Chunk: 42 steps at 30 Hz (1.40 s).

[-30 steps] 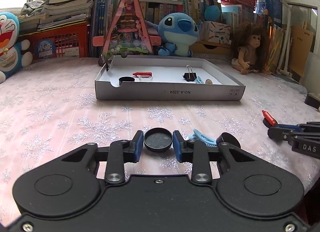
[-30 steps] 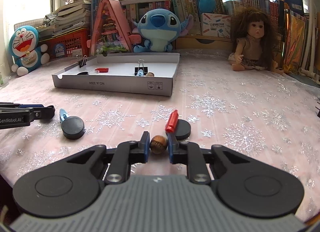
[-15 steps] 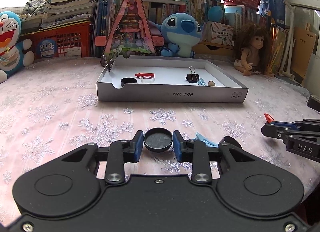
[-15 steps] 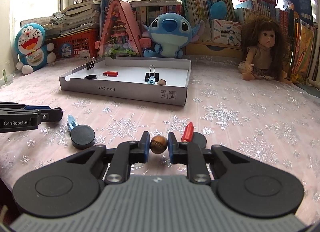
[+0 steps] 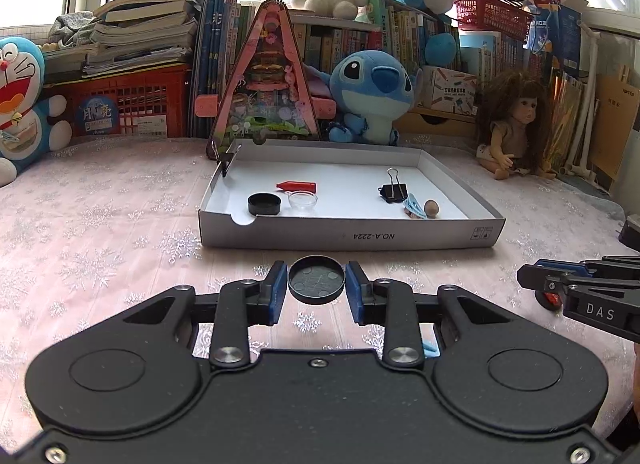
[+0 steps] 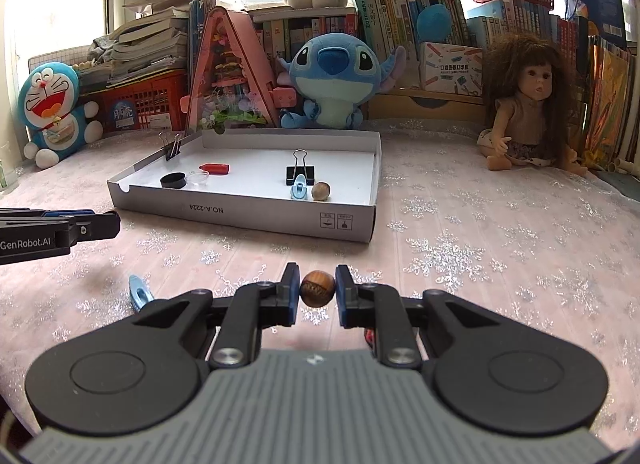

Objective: Organize rigid objects
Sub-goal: 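Carry the black lid and brown nut over the white tray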

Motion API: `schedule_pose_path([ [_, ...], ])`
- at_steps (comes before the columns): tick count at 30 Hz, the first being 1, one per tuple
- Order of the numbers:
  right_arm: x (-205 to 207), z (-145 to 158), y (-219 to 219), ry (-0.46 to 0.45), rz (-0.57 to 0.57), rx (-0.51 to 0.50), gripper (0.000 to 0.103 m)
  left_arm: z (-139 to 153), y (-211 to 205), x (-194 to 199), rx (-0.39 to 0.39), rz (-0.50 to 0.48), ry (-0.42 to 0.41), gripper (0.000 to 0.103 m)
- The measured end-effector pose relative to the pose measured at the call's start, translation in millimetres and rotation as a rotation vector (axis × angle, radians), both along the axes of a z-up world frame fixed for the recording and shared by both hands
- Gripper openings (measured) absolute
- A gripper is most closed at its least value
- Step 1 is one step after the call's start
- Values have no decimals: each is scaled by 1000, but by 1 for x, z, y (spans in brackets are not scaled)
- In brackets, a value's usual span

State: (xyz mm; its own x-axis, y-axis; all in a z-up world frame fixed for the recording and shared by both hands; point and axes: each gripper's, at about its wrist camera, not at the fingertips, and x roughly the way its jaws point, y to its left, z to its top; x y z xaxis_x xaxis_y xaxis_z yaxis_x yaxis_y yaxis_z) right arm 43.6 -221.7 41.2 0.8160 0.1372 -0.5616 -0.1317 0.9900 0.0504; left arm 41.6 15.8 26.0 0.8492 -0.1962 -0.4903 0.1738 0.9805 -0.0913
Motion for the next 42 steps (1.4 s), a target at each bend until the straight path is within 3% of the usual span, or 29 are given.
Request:
schedule_pose_path([
  [17, 56, 18, -19, 15, -36, 102, 23, 26, 7, 59, -25, 38, -8, 29],
  [32, 116, 10, -6, 46, -60, 55, 23, 11, 6, 121, -9, 81, 35, 29],
  [42, 140, -3, 0, 86, -68, 30, 23, -3, 8, 142, 6, 98, 57, 30],
])
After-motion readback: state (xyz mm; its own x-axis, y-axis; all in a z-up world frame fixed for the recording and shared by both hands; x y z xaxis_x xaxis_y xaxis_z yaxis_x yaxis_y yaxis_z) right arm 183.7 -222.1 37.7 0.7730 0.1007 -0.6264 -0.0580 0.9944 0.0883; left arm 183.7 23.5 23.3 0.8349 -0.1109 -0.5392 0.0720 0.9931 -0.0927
